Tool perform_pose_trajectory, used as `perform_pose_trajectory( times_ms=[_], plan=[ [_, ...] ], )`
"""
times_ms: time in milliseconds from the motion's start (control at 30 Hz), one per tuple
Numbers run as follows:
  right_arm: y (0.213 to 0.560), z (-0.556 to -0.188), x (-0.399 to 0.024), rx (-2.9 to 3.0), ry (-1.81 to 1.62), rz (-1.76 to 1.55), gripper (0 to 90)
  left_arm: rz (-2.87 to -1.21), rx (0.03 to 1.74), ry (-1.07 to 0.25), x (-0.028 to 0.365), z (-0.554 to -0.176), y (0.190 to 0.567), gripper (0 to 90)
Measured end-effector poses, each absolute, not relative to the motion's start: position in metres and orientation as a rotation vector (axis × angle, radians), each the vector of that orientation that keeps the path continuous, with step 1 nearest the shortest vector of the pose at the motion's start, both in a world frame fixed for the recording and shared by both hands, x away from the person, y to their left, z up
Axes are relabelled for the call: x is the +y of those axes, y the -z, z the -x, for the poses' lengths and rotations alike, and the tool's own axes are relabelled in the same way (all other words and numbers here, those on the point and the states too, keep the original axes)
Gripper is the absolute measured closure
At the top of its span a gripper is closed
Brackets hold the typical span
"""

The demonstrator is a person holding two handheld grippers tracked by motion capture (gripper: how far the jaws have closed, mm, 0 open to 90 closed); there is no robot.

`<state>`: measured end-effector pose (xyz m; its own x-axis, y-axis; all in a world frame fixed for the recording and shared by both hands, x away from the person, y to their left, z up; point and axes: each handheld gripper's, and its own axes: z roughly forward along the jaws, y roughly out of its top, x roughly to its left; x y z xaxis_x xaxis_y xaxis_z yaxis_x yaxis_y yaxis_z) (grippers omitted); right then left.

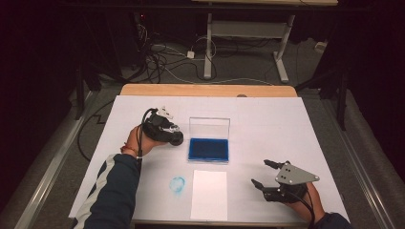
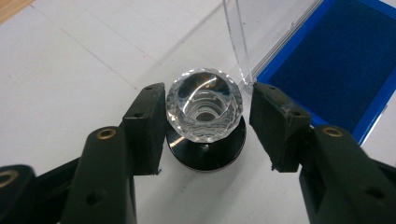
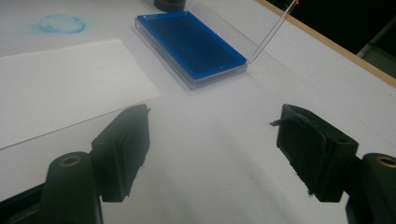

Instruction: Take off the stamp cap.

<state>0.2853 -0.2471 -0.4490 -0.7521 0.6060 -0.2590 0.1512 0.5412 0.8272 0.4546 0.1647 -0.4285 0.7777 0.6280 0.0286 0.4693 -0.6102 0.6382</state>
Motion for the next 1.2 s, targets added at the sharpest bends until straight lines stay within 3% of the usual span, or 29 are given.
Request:
perform_pose_trajectory(
  times_ms=[1200],
  plan=[
    [0.4493, -0.2848, -0.2468, 2.266, -1.123, -0.604, 26.0, -2.41, 0.814, -0.342, 0.1588, -0.4613, 0.4273, 54.0]
  ],
)
